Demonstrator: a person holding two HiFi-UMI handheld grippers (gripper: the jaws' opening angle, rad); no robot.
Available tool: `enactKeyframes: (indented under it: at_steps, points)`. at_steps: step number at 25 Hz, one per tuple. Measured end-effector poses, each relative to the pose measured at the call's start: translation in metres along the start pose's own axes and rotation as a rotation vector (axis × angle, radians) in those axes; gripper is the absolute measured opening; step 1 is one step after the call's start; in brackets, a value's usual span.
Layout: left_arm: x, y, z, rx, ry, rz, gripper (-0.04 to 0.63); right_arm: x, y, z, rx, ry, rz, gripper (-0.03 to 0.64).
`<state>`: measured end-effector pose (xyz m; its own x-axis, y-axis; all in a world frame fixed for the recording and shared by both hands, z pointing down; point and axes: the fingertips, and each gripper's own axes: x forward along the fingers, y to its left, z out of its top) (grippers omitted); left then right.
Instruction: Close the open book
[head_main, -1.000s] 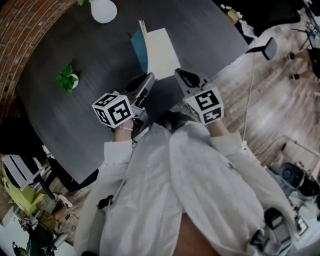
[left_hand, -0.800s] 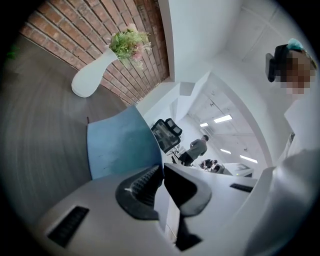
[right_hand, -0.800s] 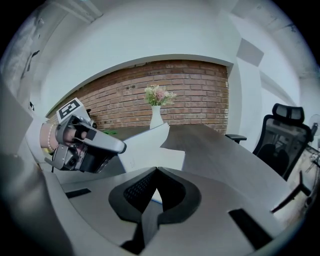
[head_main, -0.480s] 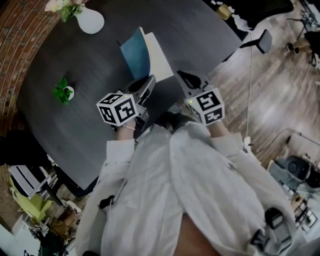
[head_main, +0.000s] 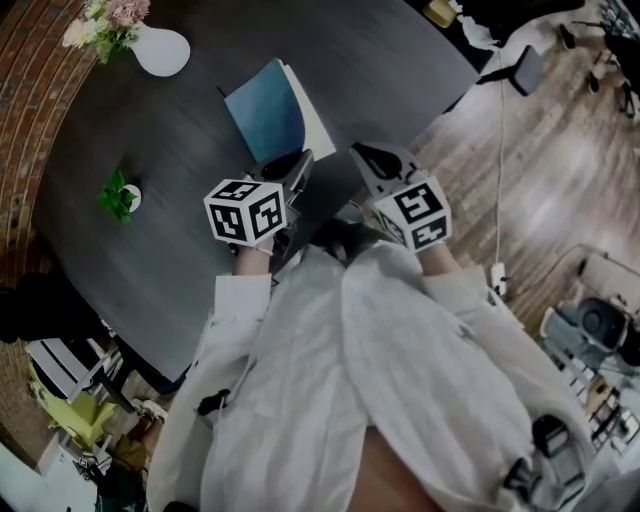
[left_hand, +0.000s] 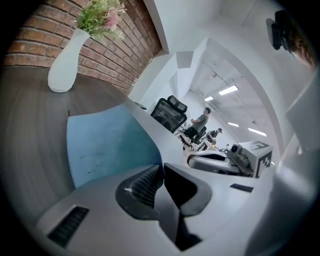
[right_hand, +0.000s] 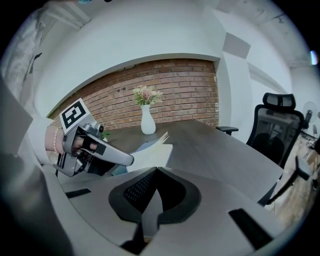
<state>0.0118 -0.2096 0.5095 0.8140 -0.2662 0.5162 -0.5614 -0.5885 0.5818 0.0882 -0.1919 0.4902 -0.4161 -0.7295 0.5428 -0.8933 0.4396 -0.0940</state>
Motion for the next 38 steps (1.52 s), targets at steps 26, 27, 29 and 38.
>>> enactKeyframes:
  at_steps: [26, 27, 29, 38]
  points:
    - [0.044, 0.008, -0.020, 0.072, 0.199, 0.128, 0.031, 0.005, -0.033, -0.022, 0.171, 0.003, 0.041, 0.005]
    - [0.045, 0.008, -0.020, 0.072, 0.204, 0.131, 0.031, 0.005, -0.034, -0.023, 0.174, 0.005, 0.040, 0.005]
    - [0.047, 0.009, -0.021, 0.078, 0.215, 0.139, 0.034, 0.004, -0.036, -0.025, 0.179, 0.008, 0.041, 0.005]
    - [0.054, 0.011, -0.025, 0.097, 0.264, 0.172, 0.036, 0.004, -0.039, -0.032, 0.189, 0.014, 0.063, 0.005]
